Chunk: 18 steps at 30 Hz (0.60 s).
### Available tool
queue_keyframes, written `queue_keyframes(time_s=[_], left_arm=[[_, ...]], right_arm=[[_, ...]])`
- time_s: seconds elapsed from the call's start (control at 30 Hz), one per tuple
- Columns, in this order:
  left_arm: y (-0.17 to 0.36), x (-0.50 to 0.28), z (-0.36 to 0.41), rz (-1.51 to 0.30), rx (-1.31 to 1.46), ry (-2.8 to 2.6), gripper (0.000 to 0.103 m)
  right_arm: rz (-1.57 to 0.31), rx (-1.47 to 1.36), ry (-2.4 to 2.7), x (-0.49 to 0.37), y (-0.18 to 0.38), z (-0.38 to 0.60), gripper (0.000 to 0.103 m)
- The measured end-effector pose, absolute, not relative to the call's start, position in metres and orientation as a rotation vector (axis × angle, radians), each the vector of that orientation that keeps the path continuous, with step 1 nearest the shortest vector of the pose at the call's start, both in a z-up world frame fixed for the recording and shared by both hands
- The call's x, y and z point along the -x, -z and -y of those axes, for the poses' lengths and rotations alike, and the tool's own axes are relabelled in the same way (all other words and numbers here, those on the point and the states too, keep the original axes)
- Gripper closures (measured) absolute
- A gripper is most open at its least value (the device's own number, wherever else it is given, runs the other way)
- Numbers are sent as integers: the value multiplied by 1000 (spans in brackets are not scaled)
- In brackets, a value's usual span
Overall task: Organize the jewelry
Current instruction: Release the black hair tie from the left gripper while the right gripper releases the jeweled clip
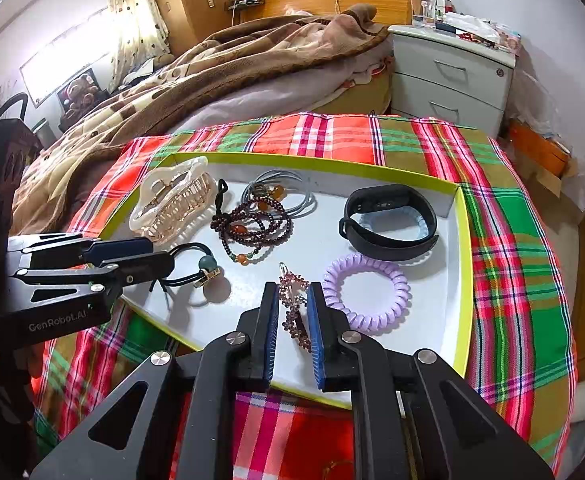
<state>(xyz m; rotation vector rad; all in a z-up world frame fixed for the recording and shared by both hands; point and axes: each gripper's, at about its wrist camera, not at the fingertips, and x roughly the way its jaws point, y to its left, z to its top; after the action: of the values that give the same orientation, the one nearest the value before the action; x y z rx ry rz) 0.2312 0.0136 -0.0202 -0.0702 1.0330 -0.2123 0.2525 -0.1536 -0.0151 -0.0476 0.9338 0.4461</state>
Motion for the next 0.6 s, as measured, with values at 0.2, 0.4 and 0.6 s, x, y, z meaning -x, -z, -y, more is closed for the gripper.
queue_keyframes(time_s=[0.2, 0.4, 0.6], left_arm=[[16, -228, -14, -1024, 72, 197, 60], [6, -218, -13, -990, 60, 194, 60], [-8, -201, -13, -930, 56, 171, 59]], right_arm=[[-918, 37, -443, -248, 10, 155, 77], [-886, 7, -428, -241, 2, 161, 77], [-846, -22, -401, -224, -7, 172, 76]])
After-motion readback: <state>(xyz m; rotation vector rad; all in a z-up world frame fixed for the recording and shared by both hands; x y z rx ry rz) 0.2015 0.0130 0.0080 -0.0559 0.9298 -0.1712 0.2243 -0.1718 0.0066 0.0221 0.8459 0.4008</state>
